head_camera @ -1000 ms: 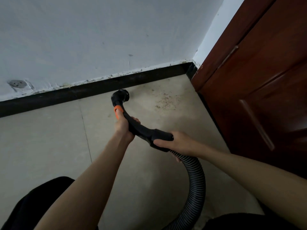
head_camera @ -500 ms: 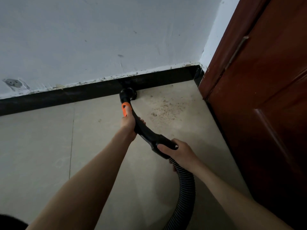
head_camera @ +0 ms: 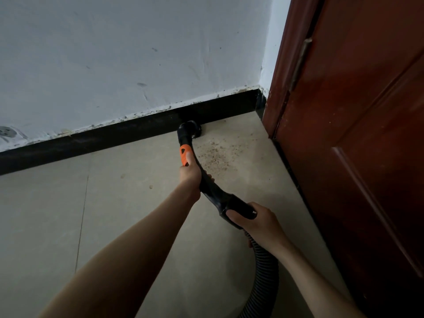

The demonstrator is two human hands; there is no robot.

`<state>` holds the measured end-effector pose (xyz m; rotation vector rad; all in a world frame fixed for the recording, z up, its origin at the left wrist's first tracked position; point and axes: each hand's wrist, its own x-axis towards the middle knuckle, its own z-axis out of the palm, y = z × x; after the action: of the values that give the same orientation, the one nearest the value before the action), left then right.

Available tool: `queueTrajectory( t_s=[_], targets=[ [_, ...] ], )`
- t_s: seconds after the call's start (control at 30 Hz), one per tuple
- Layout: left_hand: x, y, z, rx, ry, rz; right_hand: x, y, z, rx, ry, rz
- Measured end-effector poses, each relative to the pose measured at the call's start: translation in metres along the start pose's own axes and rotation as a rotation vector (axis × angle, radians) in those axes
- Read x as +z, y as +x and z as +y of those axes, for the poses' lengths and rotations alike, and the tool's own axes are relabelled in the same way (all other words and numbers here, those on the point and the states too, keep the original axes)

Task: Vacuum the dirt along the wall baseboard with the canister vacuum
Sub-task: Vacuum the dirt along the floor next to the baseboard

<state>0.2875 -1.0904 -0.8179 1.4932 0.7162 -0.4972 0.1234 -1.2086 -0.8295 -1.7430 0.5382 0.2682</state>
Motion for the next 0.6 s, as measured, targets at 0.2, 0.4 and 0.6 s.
queueTrajectory(
  t_s=[0.2, 0.4, 0.6],
  targets=[
    [0.043, -0.010, 0.002, 0.030, 0.170, -0.135, -0.007, -0.009, 0.016, 0.009, 0.084, 0.121],
    [0.092, -0.017, 0.011, 0.107, 0.356, -0.245, -0.020, -0.004, 0.019, 0.021, 0.186, 0.266],
    [0.095, -0.016, 0.014, 0.103, 0.396, -0.281, -0.015, 0.000, 0.023, 0.007, 0.195, 0.294]
  ],
)
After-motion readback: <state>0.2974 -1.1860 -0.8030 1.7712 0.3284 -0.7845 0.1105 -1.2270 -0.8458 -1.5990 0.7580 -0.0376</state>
